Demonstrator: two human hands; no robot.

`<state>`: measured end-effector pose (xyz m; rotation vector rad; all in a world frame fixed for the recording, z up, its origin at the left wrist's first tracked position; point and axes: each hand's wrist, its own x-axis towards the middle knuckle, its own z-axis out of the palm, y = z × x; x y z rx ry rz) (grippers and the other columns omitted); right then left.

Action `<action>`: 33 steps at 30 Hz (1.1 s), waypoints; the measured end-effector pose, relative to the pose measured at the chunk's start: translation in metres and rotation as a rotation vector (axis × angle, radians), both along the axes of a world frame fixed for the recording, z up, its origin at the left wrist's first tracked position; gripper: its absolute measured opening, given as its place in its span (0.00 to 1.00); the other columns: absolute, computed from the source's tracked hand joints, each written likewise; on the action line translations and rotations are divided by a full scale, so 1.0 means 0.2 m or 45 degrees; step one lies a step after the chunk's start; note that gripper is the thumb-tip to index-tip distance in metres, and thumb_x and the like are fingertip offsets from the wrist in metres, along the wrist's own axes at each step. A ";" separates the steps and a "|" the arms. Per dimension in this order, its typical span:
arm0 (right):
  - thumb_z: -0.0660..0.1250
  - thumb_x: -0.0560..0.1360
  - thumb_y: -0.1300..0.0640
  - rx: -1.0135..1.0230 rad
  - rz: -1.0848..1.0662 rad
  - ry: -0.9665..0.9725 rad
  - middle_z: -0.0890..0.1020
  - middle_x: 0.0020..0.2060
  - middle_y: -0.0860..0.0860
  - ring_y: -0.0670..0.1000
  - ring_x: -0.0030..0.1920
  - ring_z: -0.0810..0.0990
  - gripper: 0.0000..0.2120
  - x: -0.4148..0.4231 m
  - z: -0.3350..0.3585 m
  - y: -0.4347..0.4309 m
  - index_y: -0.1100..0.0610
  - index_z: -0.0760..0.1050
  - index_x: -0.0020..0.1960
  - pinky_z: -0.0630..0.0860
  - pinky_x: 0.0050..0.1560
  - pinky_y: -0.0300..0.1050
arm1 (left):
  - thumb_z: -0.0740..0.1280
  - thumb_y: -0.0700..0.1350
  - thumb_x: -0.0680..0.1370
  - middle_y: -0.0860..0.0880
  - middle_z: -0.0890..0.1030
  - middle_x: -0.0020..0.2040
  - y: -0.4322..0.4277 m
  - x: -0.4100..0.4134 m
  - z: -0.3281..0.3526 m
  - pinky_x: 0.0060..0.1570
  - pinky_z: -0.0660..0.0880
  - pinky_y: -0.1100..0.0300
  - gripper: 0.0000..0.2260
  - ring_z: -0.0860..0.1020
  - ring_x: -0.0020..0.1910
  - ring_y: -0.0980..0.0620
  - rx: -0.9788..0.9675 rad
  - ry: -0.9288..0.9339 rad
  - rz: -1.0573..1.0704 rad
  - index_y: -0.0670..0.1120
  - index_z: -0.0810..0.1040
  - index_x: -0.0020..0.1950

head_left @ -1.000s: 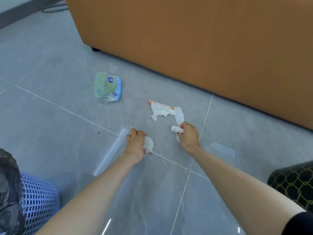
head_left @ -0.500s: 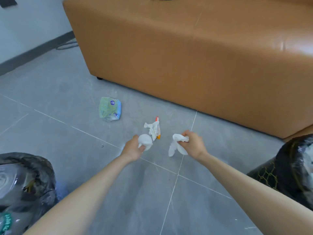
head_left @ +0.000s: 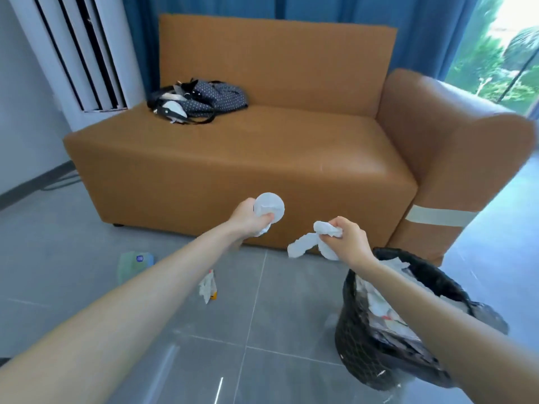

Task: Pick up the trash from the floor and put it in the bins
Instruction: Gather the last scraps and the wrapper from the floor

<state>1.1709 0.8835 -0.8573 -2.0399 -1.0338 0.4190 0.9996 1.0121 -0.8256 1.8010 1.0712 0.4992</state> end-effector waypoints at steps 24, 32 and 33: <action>0.60 0.77 0.65 -0.407 -0.198 -0.010 0.72 0.63 0.58 0.55 0.42 0.76 0.25 0.55 -0.15 -0.92 0.50 0.61 0.71 0.71 0.34 0.42 | 0.63 0.51 0.79 0.46 0.58 0.76 -0.89 0.92 -0.35 0.70 0.64 0.49 0.32 0.62 0.73 0.45 -0.514 0.078 -0.197 0.45 0.50 0.77; 0.61 0.78 0.61 -0.331 -0.133 -0.145 0.71 0.66 0.51 0.53 0.57 0.75 0.18 0.52 -0.15 -0.91 0.51 0.69 0.66 0.74 0.53 0.45 | 0.59 0.49 0.81 0.45 0.59 0.76 -0.81 0.83 -0.34 0.68 0.63 0.56 0.26 0.60 0.74 0.48 -0.472 -0.040 -0.313 0.43 0.55 0.77; 0.62 0.78 0.60 -0.312 -0.078 -0.161 0.71 0.66 0.51 0.53 0.57 0.75 0.16 0.50 -0.15 -0.91 0.50 0.71 0.65 0.73 0.53 0.44 | 0.58 0.48 0.82 0.45 0.60 0.76 -0.79 0.82 -0.33 0.66 0.64 0.57 0.25 0.62 0.74 0.48 -0.441 -0.035 -0.314 0.43 0.57 0.76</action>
